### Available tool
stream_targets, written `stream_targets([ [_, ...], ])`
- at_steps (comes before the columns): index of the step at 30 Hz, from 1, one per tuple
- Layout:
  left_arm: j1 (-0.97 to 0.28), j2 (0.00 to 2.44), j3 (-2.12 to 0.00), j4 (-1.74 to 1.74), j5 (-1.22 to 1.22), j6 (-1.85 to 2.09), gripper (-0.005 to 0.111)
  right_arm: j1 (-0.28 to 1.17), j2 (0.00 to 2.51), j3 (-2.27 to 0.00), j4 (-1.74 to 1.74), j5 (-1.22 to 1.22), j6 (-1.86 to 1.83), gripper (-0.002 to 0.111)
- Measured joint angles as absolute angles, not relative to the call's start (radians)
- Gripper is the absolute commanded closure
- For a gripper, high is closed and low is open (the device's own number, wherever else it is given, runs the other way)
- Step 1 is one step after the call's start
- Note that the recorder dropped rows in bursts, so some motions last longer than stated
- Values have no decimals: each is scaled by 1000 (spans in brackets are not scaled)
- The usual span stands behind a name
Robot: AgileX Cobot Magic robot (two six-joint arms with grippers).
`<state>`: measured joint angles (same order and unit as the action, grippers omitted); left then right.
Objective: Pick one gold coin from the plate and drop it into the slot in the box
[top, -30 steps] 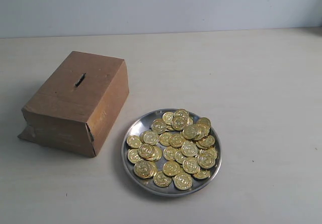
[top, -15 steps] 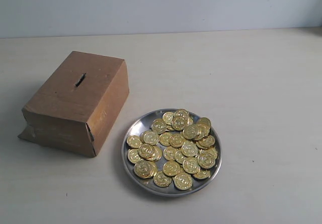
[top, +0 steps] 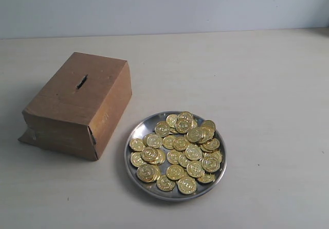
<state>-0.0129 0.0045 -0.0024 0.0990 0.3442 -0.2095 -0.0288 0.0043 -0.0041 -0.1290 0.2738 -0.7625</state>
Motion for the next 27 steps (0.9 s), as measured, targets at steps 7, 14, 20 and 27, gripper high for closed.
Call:
stream_targets([
  [7,-13,4,-2,99,349,-210,81,-29,4,-4,-129,274,-762,108],
  [14,-13,4,-2,99,350,-210,81,-29,4,-4,-129,315,-719,108],
  [20,-13,4,-2,99,350,-210,81,-29,4,-4,-129,319,-714,108],
  [27,-13,4,-2,99,350,-210,81,-29,4,-4,-129,321,-684,108],
])
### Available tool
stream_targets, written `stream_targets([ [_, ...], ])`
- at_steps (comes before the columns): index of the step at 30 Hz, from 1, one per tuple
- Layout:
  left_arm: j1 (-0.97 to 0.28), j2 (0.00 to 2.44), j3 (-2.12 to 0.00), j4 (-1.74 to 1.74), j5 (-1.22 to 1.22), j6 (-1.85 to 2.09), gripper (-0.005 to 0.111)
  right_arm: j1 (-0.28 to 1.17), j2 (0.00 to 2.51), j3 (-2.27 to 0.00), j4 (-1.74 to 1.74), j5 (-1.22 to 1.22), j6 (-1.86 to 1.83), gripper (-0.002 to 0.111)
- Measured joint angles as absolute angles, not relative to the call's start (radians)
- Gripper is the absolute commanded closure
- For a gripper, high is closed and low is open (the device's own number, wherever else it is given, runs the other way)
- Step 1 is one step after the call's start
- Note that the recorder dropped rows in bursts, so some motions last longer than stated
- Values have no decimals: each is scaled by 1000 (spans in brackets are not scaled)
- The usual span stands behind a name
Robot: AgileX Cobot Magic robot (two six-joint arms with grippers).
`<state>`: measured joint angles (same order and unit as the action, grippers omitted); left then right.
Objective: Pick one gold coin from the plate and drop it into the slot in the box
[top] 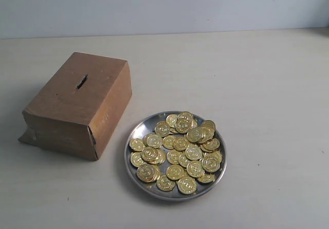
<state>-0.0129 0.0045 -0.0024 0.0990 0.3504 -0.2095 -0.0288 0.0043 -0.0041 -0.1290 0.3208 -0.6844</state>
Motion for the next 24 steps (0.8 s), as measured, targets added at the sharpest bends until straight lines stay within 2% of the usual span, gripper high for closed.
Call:
stream_targets([
  [7,-13,4,-2,99,350,-210,81,-29,4,-4,-129,323,-494,108],
  [24,-13,4,-2,99,350,-210,81,-29,4,-4,-129,323,-468,108],
])
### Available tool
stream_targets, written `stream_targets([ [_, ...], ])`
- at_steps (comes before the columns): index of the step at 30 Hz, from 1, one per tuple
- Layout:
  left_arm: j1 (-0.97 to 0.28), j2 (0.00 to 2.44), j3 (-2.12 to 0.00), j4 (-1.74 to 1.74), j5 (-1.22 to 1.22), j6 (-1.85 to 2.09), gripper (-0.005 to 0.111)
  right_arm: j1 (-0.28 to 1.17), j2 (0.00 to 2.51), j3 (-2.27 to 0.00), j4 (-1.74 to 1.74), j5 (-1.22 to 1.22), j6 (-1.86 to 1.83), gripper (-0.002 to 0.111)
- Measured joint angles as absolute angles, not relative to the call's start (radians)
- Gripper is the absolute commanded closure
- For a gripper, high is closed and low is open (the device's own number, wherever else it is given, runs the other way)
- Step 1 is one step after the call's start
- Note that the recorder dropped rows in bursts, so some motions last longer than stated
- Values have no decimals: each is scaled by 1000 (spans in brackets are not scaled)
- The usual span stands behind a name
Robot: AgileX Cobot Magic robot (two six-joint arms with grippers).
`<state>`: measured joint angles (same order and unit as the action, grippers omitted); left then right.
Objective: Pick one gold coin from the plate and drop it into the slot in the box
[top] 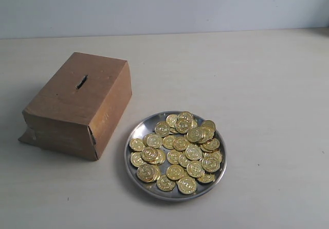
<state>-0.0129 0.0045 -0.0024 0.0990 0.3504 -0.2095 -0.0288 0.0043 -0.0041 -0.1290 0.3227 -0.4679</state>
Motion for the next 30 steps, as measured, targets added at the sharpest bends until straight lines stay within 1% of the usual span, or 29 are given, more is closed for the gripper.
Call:
stream_targets([
  [26,-13,4,-2,99,350,-210,81,-29,4,-4,-48,323,-466,108],
  [30,-13,4,-2,99,350,-210,81,-29,4,-4,-46,323,-421,108],
])
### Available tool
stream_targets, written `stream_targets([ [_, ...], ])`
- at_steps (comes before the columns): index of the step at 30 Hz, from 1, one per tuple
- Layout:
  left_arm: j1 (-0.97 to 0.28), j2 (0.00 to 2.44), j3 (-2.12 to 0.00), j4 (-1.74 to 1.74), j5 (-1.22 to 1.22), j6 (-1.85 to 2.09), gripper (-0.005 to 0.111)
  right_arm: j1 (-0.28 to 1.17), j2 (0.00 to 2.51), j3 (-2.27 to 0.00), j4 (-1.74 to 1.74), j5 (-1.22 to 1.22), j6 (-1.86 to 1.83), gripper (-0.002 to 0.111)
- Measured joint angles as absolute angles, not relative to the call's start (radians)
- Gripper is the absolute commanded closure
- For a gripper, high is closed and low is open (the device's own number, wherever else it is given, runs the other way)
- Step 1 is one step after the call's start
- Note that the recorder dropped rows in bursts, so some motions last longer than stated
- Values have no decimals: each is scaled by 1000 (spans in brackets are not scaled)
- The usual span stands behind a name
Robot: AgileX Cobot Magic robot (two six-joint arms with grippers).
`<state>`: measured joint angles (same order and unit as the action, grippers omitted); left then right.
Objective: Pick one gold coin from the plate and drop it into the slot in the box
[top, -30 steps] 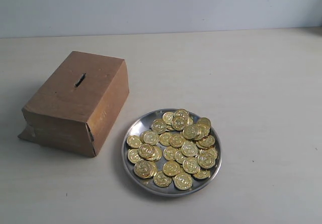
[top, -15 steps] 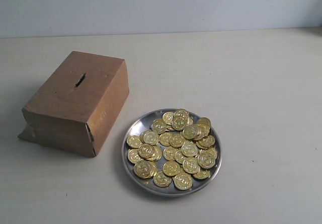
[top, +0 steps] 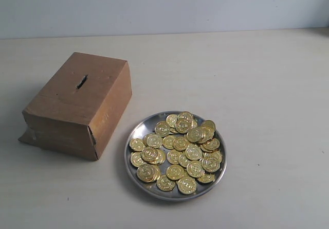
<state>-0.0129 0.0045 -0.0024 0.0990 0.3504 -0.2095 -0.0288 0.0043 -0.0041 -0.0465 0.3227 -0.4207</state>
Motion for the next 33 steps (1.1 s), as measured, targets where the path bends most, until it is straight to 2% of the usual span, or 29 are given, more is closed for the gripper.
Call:
stream_targets([
  [20,-13,4,-2,99,350,-210,81,-29,4,-4,-21,323,-174,108],
  [33,-13,4,-2,99,350,-210,81,-29,4,-4,-21,323,-152,108],
])
